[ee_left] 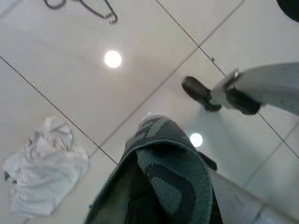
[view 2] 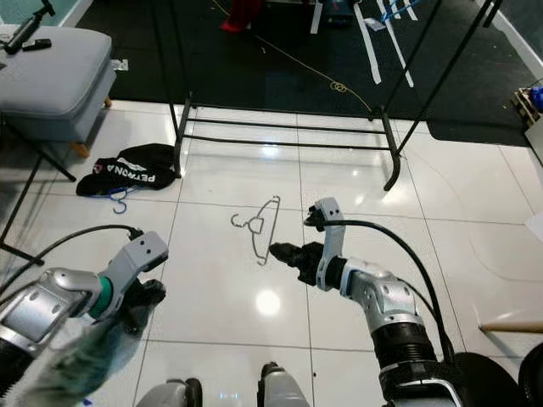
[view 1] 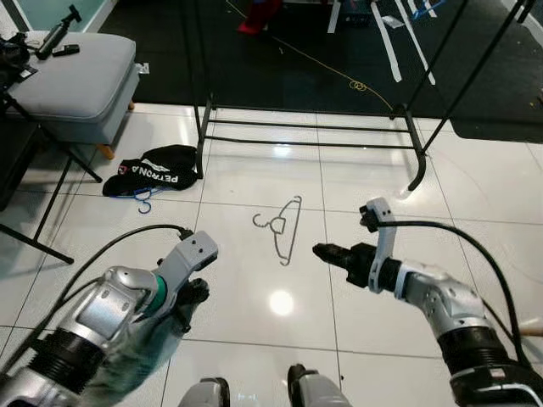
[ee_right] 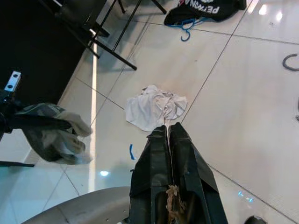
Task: Hang hanger
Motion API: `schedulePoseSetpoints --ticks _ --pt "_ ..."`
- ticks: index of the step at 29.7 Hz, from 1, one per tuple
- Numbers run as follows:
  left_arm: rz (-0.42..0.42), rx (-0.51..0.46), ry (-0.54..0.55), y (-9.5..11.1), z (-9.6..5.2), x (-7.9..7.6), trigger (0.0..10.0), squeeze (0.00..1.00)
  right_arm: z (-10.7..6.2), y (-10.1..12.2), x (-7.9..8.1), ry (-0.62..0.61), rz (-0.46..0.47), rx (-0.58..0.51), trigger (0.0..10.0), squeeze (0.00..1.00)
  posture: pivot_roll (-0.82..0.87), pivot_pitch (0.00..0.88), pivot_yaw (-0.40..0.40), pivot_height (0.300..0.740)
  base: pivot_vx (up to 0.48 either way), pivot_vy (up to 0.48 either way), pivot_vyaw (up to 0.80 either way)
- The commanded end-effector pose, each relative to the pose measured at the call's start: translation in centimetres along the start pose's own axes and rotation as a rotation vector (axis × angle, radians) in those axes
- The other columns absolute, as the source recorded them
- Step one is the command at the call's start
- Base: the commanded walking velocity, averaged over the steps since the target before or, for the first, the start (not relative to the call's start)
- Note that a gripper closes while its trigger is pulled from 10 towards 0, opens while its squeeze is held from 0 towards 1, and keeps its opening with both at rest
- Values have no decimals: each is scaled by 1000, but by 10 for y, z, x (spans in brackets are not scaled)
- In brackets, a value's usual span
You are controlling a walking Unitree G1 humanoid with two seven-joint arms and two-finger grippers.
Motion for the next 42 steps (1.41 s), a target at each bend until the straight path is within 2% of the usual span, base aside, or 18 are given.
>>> schedulePoseSetpoints --ticks 1,11,12,13,14,15,16,18,19,21,22,23,24,26,34,37,40,42 --pt "13 -17 31 2 -1 6 0 0 -1 -2 -4 -20 -23 3 0 0 -9 133 36 740 0 0 0" --pt "62 -55 49 13 -5 9 0 0 -2 1 1 -12 -68 -11 0 0 -7 131 35 740 0 0 0" --pt "70 -65 54 16 -5 11 0 0 -2 4 0 -15 -105 -31 745 0 -7 131 37 740 0 0 0" --pt "75 -72 57 20 -6 12 0 0 -1 7 1 -16 -143 -53 3725 0 -8 132 39 740 0 0 0" --pt "75 -72 57 20 -6 12 0 0 -1 7 1 -16 -143 -53 3725 0 -8 132 39 740 0 0 0" --pt "77 -79 58 24 -7 13 0 0 -1 10 1 -19 -173 -73 4824 0 -8 132 39 740 0 0 0" --pt "63 -98 53 31 -9 13 0 0 -1 12 1 -24 -213 -90 10000 0 -10 131 40 740 0 0 0" --pt "38 -138 43 46 -13 12 0 0 -1 12 2 -25 -266 -107 10000 0 -10 133 42 740 0 0 0" --pt "38 -138 43 46 -13 12 0 0 -1 12 2 -25 -266 -107 10000 0 -10 133 42 740 0 0 0" --pt "-8 -214 35 71 -20 13 0 0 0 7 7 -1 -292 -123 10000 0 -11 133 41 740 0 0 0" --pt "-19 -243 33 80 -23 13 0 0 0 4 9 10 -299 -128 10000 443 -9 131 38 740 0 0 0" --pt "-19 -243 33 80 -23 13 0 0 0 4 9 10 -299 -128 10000 443 -9 131 38 740 0 0 0" --pt "-15 -297 44 102 -31 16 0 0 5 -8 20 65 -292 -130 10000 1000 -8 131 38 740 0 0 0" --pt "-20 -334 53 115 -38 19 0 0 9 -17 28 96 -290 -136 10000 1000 -7 129 39 740 0 0 0" --pt "-42 -403 74 138 -55 26 0 0 17 -31 38 140 -292 -161 10000 1000 -3 119 41 740 0 0 0" --pt "-38 -428 73 146 -62 28 0 0 17 -32 38 135 -290 -189 10000 1000 -2 117 41 740 0 0 0" --pt "-49 -512 85 172 -85 33 0 0 12 -28 27 44 -299 -298 10000 1000 4 103 37 740 0 0 0" --pt "-60 -544 89 181 -92 35 0 0 10 -29 22 13 -294 -316 10000 1000 4 103 37 740 0 0 0"
Point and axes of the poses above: a point about 5 cm out from each wrist's last joint towards the gripper, its own z axis pointing out of the wrist towards the gripper, its own y axis along the axis of the wrist's last joint, x = y × z, the point moved 6 cm from there along z, pointing out of the wrist towards the gripper, and after that the axes turned 7 degrees about z, right-handed, at the moved point
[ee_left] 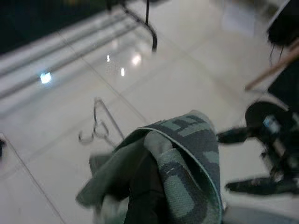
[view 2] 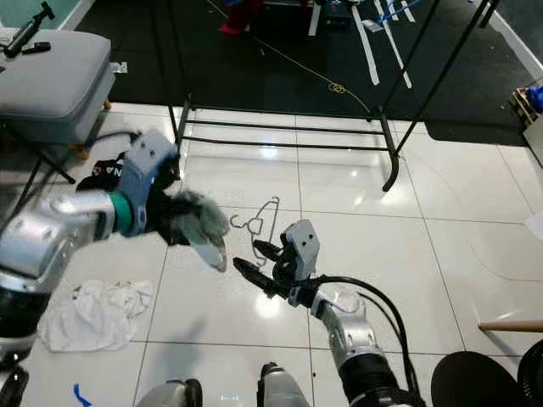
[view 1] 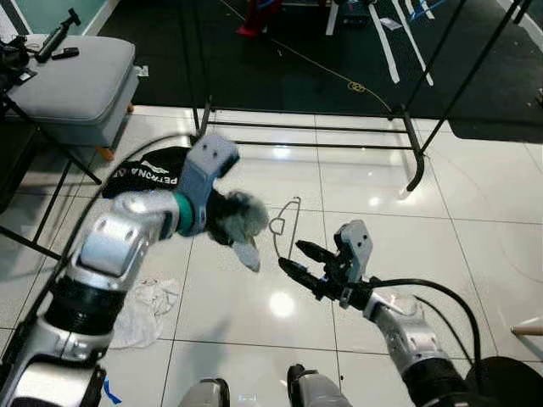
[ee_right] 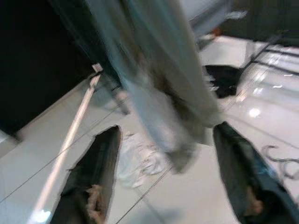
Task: Hang hanger
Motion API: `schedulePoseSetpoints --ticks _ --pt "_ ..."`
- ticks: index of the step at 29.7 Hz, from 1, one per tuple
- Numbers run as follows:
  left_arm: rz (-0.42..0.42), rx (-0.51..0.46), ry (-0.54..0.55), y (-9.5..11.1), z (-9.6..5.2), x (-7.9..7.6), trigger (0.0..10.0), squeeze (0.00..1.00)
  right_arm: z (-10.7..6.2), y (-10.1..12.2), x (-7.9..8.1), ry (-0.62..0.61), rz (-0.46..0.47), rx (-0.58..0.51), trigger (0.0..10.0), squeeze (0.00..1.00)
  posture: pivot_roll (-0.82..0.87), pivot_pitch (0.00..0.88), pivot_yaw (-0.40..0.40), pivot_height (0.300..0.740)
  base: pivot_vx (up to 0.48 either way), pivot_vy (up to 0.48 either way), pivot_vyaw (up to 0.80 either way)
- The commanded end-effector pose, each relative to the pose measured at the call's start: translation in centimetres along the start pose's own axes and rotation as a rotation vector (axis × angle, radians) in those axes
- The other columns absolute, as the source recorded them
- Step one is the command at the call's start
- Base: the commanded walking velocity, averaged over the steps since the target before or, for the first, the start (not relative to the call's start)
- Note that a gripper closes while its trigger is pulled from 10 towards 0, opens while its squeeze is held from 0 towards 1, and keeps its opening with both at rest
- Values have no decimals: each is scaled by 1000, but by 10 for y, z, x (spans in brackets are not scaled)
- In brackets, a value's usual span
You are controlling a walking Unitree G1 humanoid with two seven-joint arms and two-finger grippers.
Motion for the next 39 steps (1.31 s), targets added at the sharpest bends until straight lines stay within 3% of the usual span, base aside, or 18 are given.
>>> schedulePoseSetpoints --ticks 1,8,10,13,14,15,16,17,18,28,32,35,39 --pt "-30 -32 -6 11 -1 -2 0 0 -11 -10 -9 -74 12 -7 10000 1000 4 103 37 740 0 0 0" --pt "-65 -133 -35 44 -4 -6 0 0 -18 -24 -16 -140 -17 33 10000 1000 4 94 38 740 0 0 0" --pt "-78 -188 -65 63 -10 -9 0 0 -17 -17 -26 -235 -32 -38 10000 1000 16 88 39 740 0 0 0" --pt "-78 -188 -65 63 -10 -9 0 0 -17 -17 -26 -235 -32 -38 10000 1000 16 88 39 740 0 0 0" --pt "-82 -196 -68 66 -12 -9 0 0 -16 -15 -28 -244 -30 -52 10000 784 16 88 39 740 0 0 0" --pt "-82 -196 -68 66 -12 -9 0 0 -16 -15 -28 -244 -30 -52 10000 784 16 88 39 740 0 0 0" --pt "-102 -230 -79 76 -16 -8 0 0 -15 -21 -27 -238 -25 -24 10000 224 18 90 40 740 0 0 0" --pt "-102 -230 -79 76 -16 -8 0 0 -15 -21 -27 -238 -25 -24 10000 224 18 90 40 740 0 0 0" --pt "-111 -250 -89 83 -18 -9 0 0 -15 -23 -30 -254 -37 -4 10000 0 25 94 38 740 0 0 0" --pt "-140 -309 -137 103 -25 -14 0 0 -3 -13 -35 -244 -16 -12 10000 0 39 112 33 740 0 0 0" --pt "-156 -320 -152 110 -26 -15 0 0 13 -1 -36 -227 -58 -6 10000 0 44 117 36 740 0 0 0" --pt "-155 -319 -152 110 -26 -15 0 0 14 1 -36 -225 -62 -11 10000 0 44 117 36 740 0 0 0" --pt "-161 -311 -165 109 -24 -17 0 0 29 9 -26 -165 -90 -13 10000 0 42 123 43 740 0 0 0"
Point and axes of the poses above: a point about 5 cm out from each wrist's last joint towards the gripper, its own z axis pointing out of the wrist towards the gripper, its own y axis along the axis of the wrist's last joint, x = y × z, the point moved 6 cm from there along z, pointing out of the wrist towards the gripper, and after that the axes turned 7 degrees about z, right-handed, at the moved point
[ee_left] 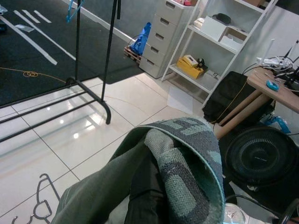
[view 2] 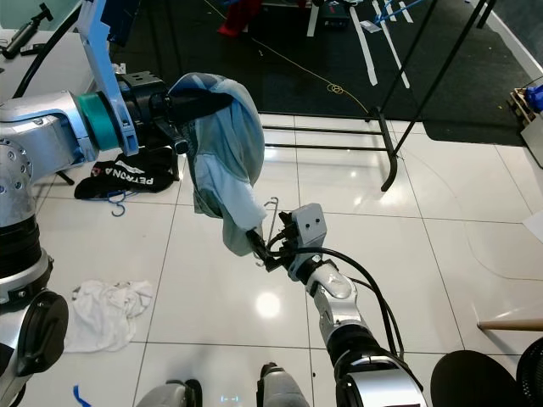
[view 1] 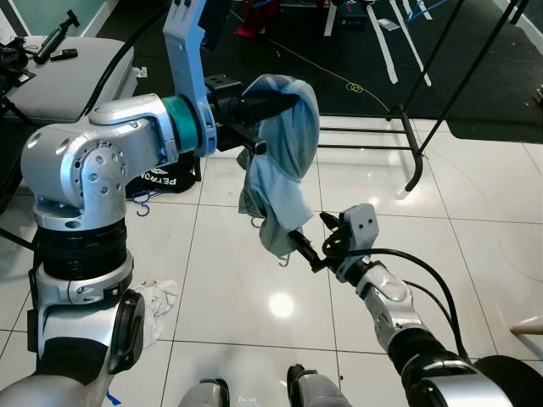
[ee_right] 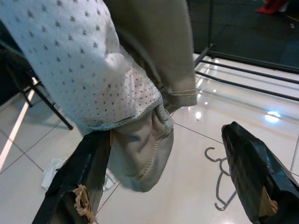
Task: Hang hanger
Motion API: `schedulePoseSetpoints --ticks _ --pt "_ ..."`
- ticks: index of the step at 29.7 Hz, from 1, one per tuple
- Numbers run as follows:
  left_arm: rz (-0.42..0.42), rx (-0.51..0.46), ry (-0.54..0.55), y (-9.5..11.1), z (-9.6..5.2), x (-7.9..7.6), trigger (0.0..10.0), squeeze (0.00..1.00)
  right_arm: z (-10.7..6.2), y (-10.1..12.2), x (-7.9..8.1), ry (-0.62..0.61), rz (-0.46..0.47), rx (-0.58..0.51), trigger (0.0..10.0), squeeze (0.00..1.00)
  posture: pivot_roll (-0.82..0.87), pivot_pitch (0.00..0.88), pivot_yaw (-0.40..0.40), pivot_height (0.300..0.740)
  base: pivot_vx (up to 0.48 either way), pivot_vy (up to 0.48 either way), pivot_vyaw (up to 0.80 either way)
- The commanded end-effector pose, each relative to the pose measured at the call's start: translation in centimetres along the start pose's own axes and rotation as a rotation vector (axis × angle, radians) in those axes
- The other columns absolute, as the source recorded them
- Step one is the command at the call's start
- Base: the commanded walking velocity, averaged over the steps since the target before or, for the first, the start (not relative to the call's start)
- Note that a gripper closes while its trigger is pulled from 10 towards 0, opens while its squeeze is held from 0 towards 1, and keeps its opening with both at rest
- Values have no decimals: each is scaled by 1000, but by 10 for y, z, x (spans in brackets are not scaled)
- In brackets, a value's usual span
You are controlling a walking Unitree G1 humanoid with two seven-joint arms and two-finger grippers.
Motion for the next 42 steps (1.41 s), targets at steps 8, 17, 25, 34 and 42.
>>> schedulePoseSetpoints --ticks 8,17,25,34,42 --pt "-21 1 -48 2 3 -10 0 0 9 -3 14 53 -12 27 10000 0 43 126 41 740 0 0 0" --pt "-35 -3 -62 3 4 -16 0 0 22 -4 33 145 -10 75 0 0 47 133 35 740 0 0 0" --pt "-36 -4 -67 4 5 -16 0 0 18 -9 32 142 6 88 0 0 43 134 38 740 0 0 0" --pt "-39 1 -53 2 5 -15 0 0 17 -11 32 154 18 88 0 0 41 135 33 740 0 0 0" --pt "-36 27 -22 -7 6 -11 0 0 18 5 34 169 40 -6 0 0 32 138 35 740 0 0 0"
Point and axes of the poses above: a point about 5 cm out from each wrist's last joint towards the gripper, its own z axis pointing out of the wrist towards the gripper, its own y axis along the axis of the wrist's last joint, x = y × z, the point moved 6 cm from there along z, pointing out of the wrist towards the gripper, and after that the axes turned 7 degrees about z, right-handed, at the moved point
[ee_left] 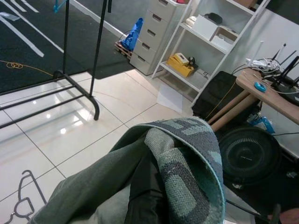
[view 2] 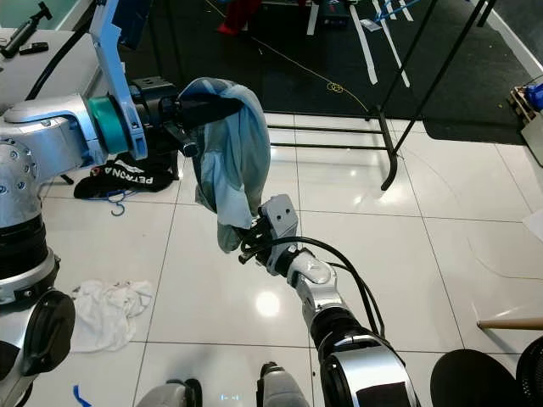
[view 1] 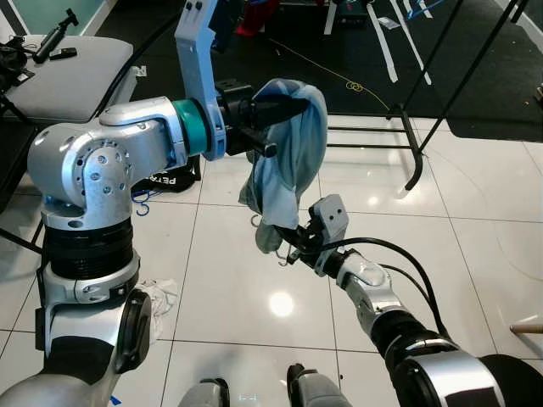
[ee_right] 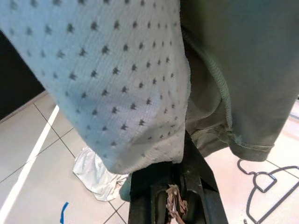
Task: Hang hanger
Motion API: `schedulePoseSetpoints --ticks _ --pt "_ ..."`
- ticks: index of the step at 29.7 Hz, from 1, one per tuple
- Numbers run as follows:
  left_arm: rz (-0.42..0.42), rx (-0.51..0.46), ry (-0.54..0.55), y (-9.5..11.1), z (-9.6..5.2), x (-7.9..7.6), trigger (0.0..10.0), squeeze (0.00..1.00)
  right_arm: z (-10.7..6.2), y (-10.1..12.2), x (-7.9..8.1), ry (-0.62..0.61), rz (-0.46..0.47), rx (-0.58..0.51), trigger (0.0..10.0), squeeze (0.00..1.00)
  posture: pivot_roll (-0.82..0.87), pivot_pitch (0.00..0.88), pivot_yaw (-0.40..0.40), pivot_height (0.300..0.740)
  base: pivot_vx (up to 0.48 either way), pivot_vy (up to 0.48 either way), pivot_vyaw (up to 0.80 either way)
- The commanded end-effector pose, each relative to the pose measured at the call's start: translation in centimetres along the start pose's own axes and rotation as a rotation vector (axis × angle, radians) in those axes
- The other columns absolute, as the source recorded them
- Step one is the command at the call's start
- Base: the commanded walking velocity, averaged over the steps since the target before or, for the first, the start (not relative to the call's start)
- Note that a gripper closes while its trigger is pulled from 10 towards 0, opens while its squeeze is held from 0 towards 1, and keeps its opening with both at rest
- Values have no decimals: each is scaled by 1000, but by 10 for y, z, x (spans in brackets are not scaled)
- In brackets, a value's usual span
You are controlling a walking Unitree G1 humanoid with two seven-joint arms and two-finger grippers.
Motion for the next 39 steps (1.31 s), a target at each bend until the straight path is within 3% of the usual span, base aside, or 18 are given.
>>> schedulePoseSetpoints --ticks 1,6,9,12,15,20,25,29,31,32,33,34,35,39 --pt "17 20 5 -6 1 -2 0 0 -3 1 1 0 25 -43 0 0 32 138 34 740 0 0 0" --pt "54 62 58 -17 2 7 0 0 -1 7 10 47 25 -86 0 0 29 138 33 740 0 0 0" --pt "72 91 106 -30 5 14 0 0 0 14 24 112 0 -138 0 0 27 137 33 740 0 0 0" --pt "72 91 106 -30 5 14 0 0 0 14 24 112 0 -138 0 0 27 137 33 740 0 0 0" --pt "117 135 185 -50 7 27 0 0 -1 28 33 127 -41 -226 0 0 16 134 32 740 0 0 0" --pt "145 160 220 -62 7 31 0 0 -4 42 32 91 -59 -304 0 0 13 128 31 740 0 0 0" --pt "148 165 169 -63 7 20 0 0 -6 56 21 15 -62 -363 0 0 13 123 32 740 0 0 0" --pt "158 171 78 -65 5 2 0 0 -6 68 2 -82 -47 -395 0 0 15 117 27 740 0 0 0" --pt "146 144 -51 -63 3 -24 0 0 -4 76 -18 -177 -6 -390 0 0 19 112 21 740 0 0 0" --pt "146 144 -51 -63 3 -24 0 0 -4 76 -18 -177 -6 -390 0 0 19 112 21 740 0 0 0" --pt "135 110 -114 -60 2 -37 0 0 0 77 -25 -202 15 -374 0 0 21 111 20 740 0 0 0" --pt "135 110 -114 -60 2 -37 0 0 0 77 -25 -202 15 -374 0 0 21 111 20 740 0 0 0" --pt "117 45 -184 -52 3 -53 0 0 6 80 -26 -200 19 -351 0 0 24 110 17 740 0 0 0" --pt "117 22 -205 -50 5 -57 0 0 12 85 -23 -184 21 -351 0 0 28 108 12 740 0 0 0"
Point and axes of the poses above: a point about 5 cm out from each wrist's last joint towards the gripper, its own z axis pointing out of the wrist towards the gripper, its own y axis along the axis of the wrist's last joint, x = y × z, the point moved 6 cm from there along z, pointing out of the wrist towards the gripper, and after that the axes turned 7 degrees about z, right-handed, at the moved point
